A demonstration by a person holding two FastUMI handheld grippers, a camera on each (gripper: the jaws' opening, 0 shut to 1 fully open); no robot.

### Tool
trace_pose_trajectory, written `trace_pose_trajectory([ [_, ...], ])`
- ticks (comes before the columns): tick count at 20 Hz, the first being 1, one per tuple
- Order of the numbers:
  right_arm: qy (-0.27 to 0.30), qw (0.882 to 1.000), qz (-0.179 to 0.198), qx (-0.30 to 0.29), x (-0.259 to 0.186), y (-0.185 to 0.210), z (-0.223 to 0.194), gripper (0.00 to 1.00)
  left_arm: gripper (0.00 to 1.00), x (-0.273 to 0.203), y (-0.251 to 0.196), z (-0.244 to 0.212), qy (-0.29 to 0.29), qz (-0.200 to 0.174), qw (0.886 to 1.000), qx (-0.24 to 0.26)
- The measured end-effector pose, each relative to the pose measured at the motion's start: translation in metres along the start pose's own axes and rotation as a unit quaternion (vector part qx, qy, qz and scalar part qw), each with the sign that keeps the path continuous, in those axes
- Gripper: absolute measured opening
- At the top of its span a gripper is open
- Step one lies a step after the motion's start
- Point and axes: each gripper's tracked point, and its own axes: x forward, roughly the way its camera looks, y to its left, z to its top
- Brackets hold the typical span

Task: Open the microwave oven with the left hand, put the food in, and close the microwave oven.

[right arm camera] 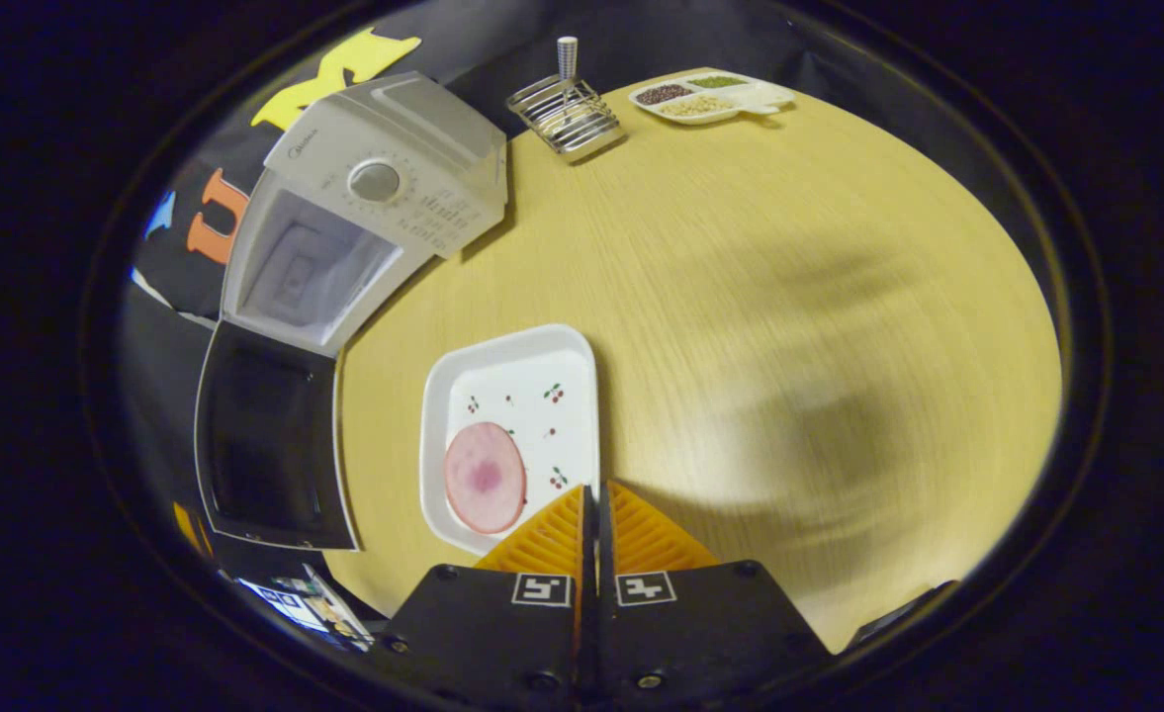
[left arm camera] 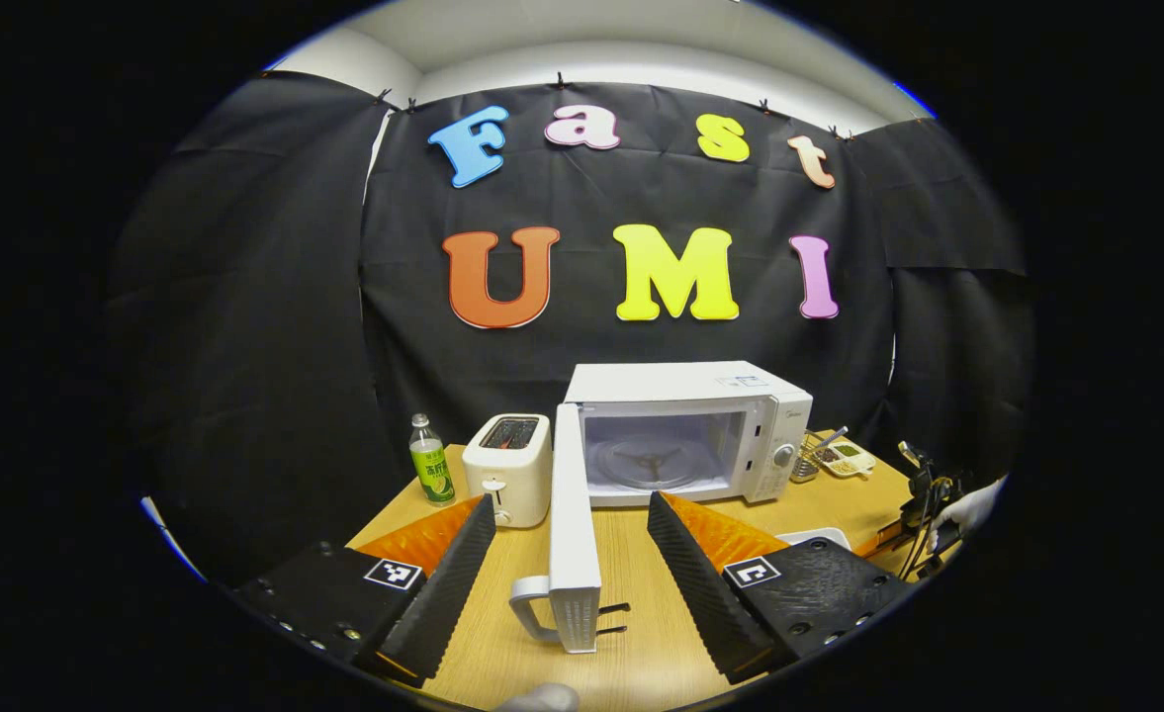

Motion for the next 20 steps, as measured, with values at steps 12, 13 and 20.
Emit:
trace_pose_trajectory([
  [12, -0.028, 0.996, 0.083, 0.034, 0.0, 0.071, 0.001, 0.04, 0.95, 0.001, -0.009, 0.007, 0.004, -0.014, 1.0, 0.007],
  [13, -0.037, 0.995, 0.088, 0.039, 0.0, 0.079, 0.004, 0.03, 0.95, 0.0, -0.009, 0.009, 0.004, -0.014, 1.0, 0.006],
  [20, -0.107, 0.981, 0.134, 0.091, 0.009, 0.173, 0.031, 0.04, 0.95, 0.005, -0.008, 0.016, 0.007, 0.001, 1.0, 0.006],
])
